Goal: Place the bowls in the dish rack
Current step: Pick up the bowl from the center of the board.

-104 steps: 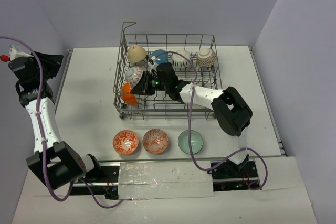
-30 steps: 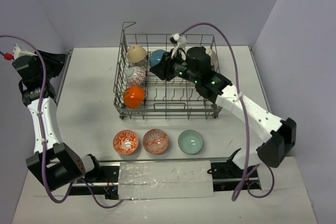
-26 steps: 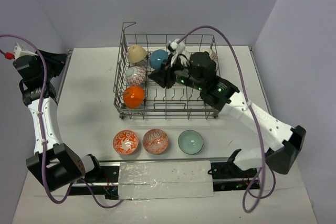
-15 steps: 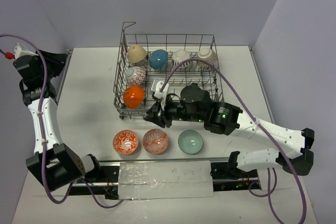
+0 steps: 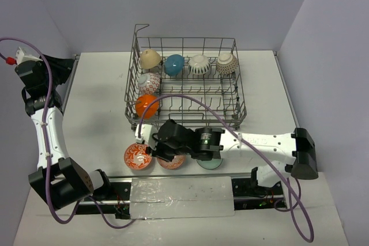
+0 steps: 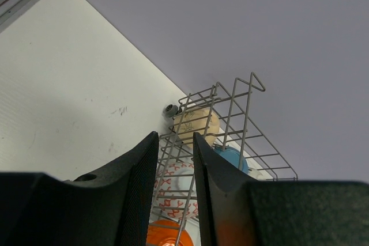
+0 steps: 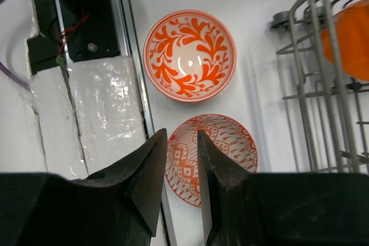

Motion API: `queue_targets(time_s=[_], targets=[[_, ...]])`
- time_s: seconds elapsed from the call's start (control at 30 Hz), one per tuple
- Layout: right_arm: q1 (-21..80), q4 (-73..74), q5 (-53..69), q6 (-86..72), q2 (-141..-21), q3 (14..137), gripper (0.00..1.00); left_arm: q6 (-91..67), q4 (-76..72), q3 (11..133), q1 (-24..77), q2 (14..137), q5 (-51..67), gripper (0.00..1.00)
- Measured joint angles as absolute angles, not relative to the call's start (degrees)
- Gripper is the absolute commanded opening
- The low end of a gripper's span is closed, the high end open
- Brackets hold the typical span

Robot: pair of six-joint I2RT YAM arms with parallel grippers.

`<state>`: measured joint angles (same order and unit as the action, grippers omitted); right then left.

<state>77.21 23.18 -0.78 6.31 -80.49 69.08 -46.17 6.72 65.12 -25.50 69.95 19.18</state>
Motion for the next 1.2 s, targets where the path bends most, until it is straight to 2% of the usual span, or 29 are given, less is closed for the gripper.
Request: queue_targets(time_s=[0.5,1.2], targets=[[79.0,22.7,0.4,7.6,-95.8,74.5,0.36,-45.7,6.7,65.1,-25.1,70.1,17.2,0.35],[79.4,21.2,3.9,9.1,-104.6,77.9,0.39,-45.2,7.0,65.1,-25.0,72.1,16.6,0.35]])
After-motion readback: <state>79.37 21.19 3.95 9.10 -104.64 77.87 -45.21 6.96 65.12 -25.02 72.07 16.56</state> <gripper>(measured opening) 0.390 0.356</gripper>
